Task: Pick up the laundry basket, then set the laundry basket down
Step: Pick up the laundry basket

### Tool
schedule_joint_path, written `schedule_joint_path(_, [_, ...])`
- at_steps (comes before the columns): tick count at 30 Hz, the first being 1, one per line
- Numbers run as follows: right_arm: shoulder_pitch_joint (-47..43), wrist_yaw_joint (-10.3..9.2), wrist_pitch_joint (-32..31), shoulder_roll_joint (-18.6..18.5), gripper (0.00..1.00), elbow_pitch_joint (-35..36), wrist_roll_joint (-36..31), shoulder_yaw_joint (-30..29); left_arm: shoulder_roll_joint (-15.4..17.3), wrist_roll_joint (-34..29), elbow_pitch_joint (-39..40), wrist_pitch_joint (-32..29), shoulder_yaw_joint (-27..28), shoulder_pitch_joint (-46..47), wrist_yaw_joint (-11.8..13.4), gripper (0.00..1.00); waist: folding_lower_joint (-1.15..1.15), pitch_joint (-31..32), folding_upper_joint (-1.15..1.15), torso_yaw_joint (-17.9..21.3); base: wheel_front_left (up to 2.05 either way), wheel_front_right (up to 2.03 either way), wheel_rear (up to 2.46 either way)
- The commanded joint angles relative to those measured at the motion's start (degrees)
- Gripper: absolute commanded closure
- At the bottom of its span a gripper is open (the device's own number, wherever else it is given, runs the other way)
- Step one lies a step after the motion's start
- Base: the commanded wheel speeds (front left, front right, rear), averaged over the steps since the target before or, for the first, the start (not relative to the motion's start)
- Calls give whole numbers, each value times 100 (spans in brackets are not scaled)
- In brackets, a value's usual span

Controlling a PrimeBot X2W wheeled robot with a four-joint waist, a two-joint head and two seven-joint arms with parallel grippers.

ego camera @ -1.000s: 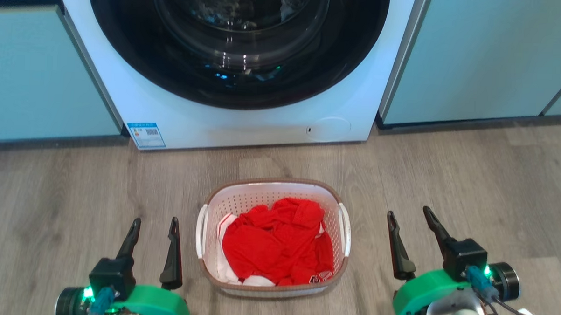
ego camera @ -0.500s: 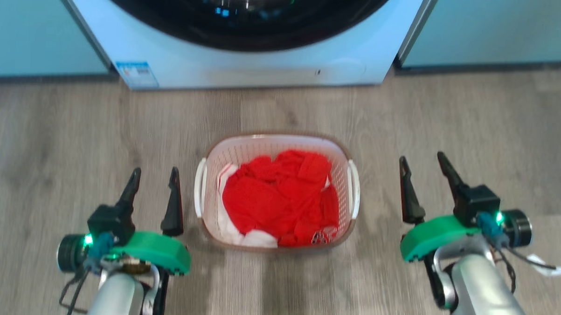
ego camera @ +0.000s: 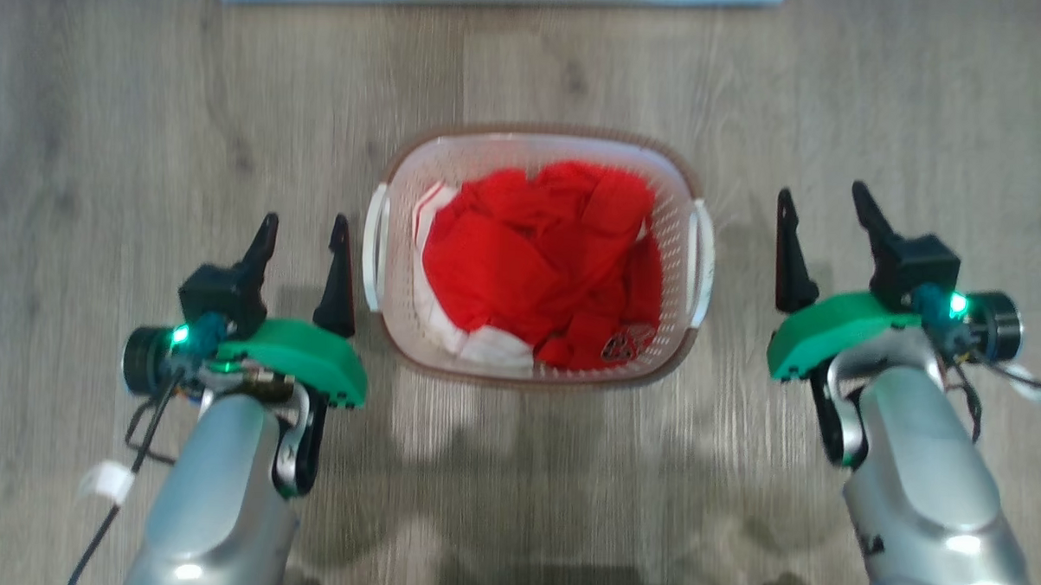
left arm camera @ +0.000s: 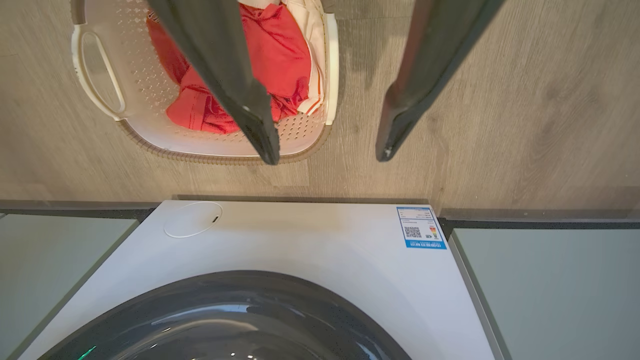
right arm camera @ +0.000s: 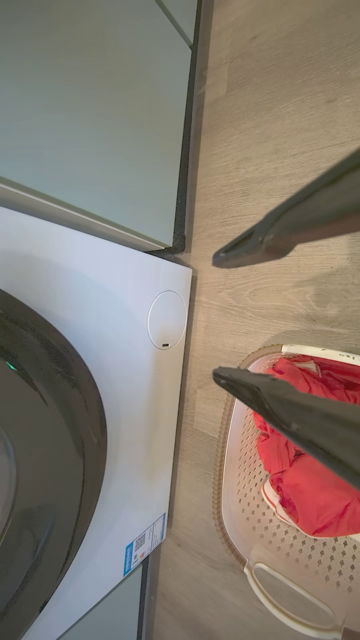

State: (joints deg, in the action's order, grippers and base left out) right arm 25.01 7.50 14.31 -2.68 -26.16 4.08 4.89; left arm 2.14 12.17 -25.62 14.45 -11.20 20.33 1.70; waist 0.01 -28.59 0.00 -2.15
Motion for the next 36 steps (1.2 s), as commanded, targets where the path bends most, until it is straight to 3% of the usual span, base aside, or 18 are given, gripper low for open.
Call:
schedule_joint_path(1, [99,-1,69,-20,0,66,-32,79,74,49,43,55,118,148,-14,0,-1,-369,0,-101,0,0,0])
schedule_joint_path(18, [804,-1,69,-20,0,-909,-62,-47,74,511,-1242,55,-706,1393,-155,0,-1,-1554,0,-345,0,0,0])
schedule_joint_path(36, [868,-1,69,-20,0,-876,-121,38,74,954,-2112,55,-1330,2151,-162,0,-1,-2315,0,-474,0,0,0])
